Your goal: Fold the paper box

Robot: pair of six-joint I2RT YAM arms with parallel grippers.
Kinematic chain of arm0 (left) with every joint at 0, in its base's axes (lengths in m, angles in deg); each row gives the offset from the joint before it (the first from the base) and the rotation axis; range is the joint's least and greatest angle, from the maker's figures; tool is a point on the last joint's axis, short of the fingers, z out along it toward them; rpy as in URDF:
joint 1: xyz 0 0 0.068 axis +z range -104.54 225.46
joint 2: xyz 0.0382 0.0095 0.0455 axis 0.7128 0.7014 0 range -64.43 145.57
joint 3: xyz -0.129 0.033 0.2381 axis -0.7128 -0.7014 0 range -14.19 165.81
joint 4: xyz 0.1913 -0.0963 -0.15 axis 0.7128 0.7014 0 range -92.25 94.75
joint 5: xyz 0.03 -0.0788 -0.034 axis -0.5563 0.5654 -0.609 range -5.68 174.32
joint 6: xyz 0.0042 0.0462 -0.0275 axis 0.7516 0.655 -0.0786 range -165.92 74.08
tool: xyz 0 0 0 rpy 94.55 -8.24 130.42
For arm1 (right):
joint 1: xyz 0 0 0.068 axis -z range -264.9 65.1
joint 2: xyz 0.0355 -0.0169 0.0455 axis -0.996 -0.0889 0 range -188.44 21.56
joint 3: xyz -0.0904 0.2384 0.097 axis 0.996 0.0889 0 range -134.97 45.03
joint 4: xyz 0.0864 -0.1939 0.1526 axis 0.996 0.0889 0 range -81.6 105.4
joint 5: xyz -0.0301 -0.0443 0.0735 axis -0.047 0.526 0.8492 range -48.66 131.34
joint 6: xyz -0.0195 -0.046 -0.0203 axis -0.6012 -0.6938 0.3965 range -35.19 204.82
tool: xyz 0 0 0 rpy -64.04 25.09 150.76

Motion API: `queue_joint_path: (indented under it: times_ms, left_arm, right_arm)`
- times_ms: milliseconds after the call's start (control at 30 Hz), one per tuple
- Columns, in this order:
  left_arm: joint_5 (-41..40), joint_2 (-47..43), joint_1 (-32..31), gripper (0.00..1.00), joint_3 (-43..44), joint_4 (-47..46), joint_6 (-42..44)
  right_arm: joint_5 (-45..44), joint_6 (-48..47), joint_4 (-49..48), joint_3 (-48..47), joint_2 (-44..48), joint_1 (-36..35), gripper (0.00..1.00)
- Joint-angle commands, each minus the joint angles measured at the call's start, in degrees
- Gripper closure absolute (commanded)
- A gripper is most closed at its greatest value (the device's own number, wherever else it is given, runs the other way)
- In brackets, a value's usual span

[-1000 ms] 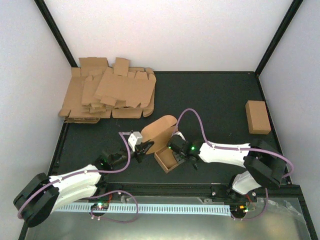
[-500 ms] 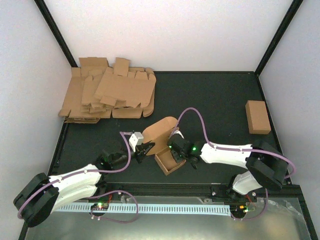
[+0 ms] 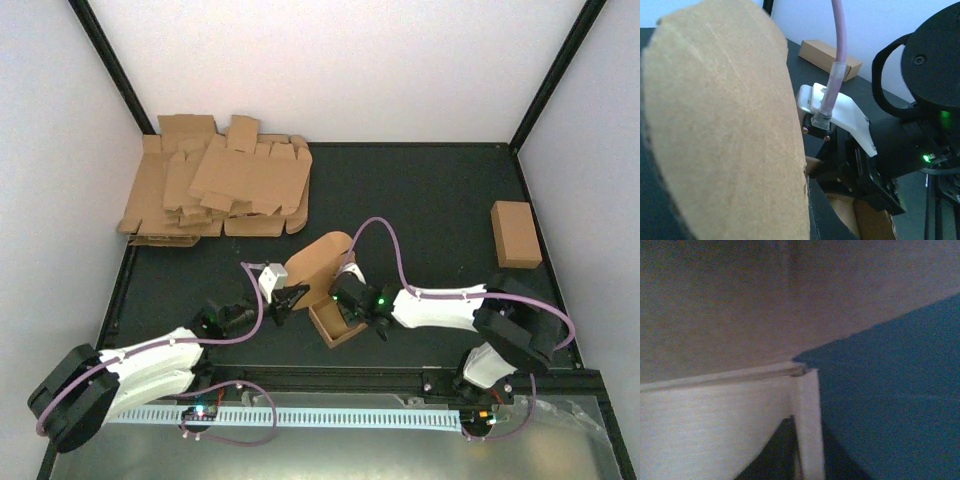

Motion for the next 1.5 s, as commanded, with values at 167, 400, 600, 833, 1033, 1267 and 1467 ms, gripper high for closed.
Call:
queue_joint_path:
  times_ms: [167,400,600,833,1033,1267,1467]
  left_arm:
    - [0.8,0.2,0.0,0.98,2.2,0.3,-0.7]
    - [1.1,0.3,0.0,0.99,2.4,0.6,-0.3]
    - [1.1,0.0,0.0,0.98,3.2,2.6,1.3]
    - [0.5,0.1,0.2,0.98,5.6,6.5,4.3]
    - [4.1,2.7,2.7,0.98,7.4,6.2,7.5]
    - [18.3,10.6,8.9,0.98,12.8,7.1,9.9]
    - [24.5,17.1,9.7,0.96,20.7,14.4,15.5]
  right_arm:
    - [-5.3,1.6,-0.4,1.5,-0.5,-0.5,0.98]
    - [-6.2,2.1,0.6,1.4,0.3,-0.5,0.91]
    - [-4.2,2.1,-0.7,4.1,8.7,-0.5,0.52]
    - [-2.8,-0.5,-1.2,8.4,24.4,0.3,0.29]
    - [11.9,-6.9,-0.1,7.6,30.8,11.3,0.20]
    - [30.5,-16.3,-11.9,10.1,34.5,23.2,0.01]
    - [34.8,-14.0,-24.7,11.1,28.5,25.0,0.01]
